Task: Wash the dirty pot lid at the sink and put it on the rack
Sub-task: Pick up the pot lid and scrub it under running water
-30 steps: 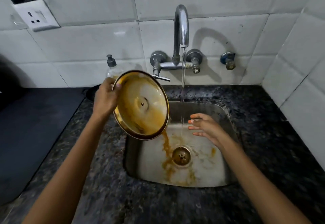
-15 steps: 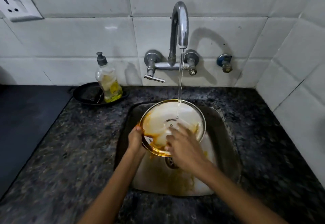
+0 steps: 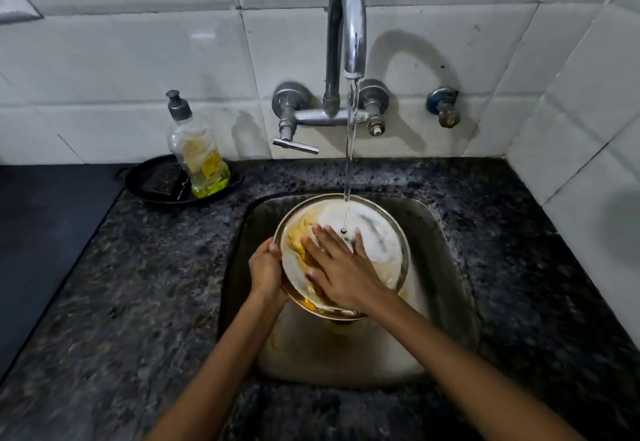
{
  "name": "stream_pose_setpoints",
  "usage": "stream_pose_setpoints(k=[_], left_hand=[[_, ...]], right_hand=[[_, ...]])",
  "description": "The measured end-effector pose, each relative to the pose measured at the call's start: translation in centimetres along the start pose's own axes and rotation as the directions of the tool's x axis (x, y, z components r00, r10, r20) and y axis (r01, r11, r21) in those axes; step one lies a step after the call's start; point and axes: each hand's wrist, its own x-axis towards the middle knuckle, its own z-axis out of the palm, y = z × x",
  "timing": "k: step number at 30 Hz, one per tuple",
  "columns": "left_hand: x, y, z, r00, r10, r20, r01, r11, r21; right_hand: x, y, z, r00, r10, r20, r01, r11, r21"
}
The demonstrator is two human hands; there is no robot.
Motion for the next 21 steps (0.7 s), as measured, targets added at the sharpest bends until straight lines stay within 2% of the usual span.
stream_pose_setpoints(k=[2, 5, 7, 9, 11, 14, 18, 21], left_hand=[[-0.3, -0.6, 0.7, 1.000, -0.008, 0.023, 0.007, 1.000, 0.028], [0.0, -0.3, 0.2, 0.999, 0.033, 0.008, -0.033, 0.998, 0.055], [0.2, -0.1, -0.2, 0.998, 0.070, -0.010, -0.069, 0.997, 0.034], [0.1, 0.0, -0.1, 0.997, 0.073, -0.027, -0.073, 0.997, -0.001], [0.0, -0.3, 0.5, 0.999, 0.032, -0.024, -0.033, 0.999, -0.036], [-0.2, -0.8, 1.0, 1.000, -0.001, 0.024, 0.002, 0.999, -0.036], [0.1, -0.1, 0.1, 0.997, 0.071, -0.027, -0.071, 0.997, 0.003], [1.0, -0.3, -0.8, 0.995, 0.059, -0.076, -0.059, 0.998, 0.012]], right_hand=[[1.8, 1.5, -0.3, 0.999, 0.016, -0.052, -0.015, 1.000, 0.014], [2.3, 5.1, -0.6, 0.971, 0.195, -0.140, -0.209, 0.974, -0.093], [0.5, 5.0, -0.1, 0.942, 0.299, -0.150, -0.316, 0.943, -0.105], [-1.1, 2.0, 0.4, 0.952, 0.291, -0.093, -0.294, 0.956, -0.019], [-1.1, -1.1, 0.7, 0.983, 0.182, -0.024, -0.180, 0.982, 0.055], [1.5, -0.5, 0.1, 0.993, 0.101, -0.056, -0.100, 0.995, 0.021], [1.9, 4.9, -0.6, 0.959, 0.259, -0.117, -0.271, 0.957, -0.104], [-1.5, 2.6, 0.3, 0.946, 0.315, -0.081, -0.322, 0.943, -0.091]])
